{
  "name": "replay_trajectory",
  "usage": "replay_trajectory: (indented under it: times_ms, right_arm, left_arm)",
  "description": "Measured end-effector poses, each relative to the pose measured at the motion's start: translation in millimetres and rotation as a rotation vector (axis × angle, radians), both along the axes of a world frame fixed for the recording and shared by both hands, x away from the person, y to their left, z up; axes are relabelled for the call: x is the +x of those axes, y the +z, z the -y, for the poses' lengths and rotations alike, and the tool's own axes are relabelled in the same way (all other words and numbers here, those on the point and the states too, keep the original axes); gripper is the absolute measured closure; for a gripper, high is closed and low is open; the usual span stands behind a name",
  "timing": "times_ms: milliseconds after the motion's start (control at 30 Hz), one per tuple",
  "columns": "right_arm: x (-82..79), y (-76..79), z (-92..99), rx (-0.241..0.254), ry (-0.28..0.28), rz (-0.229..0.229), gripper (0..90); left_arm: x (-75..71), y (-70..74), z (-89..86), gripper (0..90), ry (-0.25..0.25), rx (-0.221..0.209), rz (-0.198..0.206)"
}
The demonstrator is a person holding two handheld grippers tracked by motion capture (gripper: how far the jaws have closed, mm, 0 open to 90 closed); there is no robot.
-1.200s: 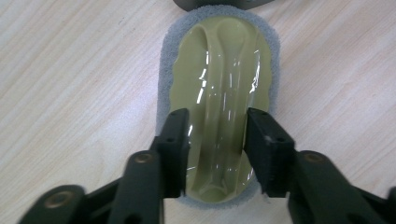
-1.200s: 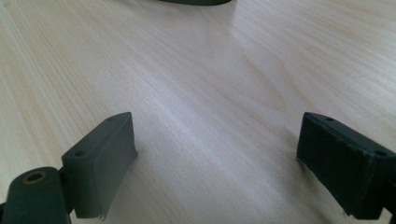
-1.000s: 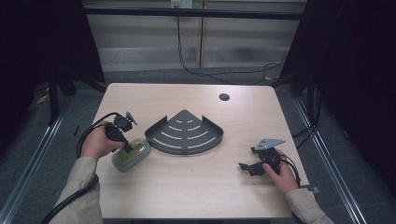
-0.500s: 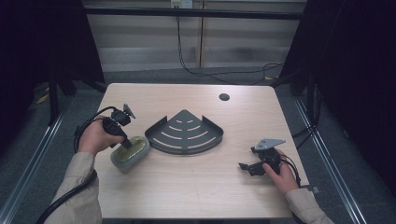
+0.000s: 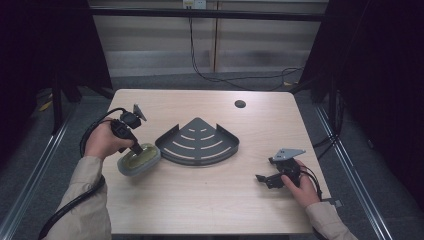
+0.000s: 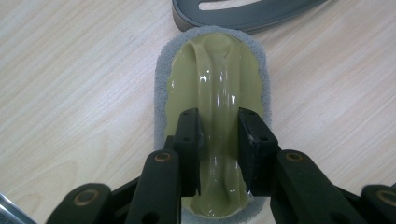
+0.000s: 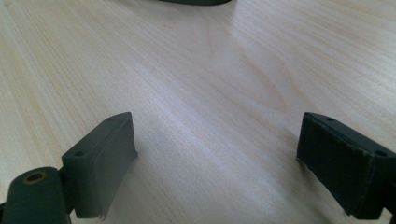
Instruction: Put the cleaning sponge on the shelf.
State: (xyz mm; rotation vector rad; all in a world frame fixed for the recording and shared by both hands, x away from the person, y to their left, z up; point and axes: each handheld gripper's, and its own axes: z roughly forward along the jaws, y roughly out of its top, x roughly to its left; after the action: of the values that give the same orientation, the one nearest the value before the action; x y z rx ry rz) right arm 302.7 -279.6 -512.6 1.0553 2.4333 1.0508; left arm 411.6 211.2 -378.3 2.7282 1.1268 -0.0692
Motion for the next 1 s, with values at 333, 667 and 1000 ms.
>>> replay_trajectory:
  times_ms: [333, 667, 1000]
  right_arm:
    - [0.0, 0.0, 0.0, 0.000, 0.000, 0.000, 11.0]
    - [0.0, 0.0, 0.0, 0.000, 0.000, 0.000, 11.0]
    - [0.0, 0.0, 0.0, 0.000, 0.000, 0.000, 11.0]
  left_arm:
    - [0.5, 6.8, -3.0, 71.2, 0.021, -0.002, -0.009]
    - [-0.9, 14.7, -8.5, 71.2, 0.028, -0.020, 0.012]
    - [4.2, 18.7, -2.7, 71.2, 0.024, -0.030, 0.029]
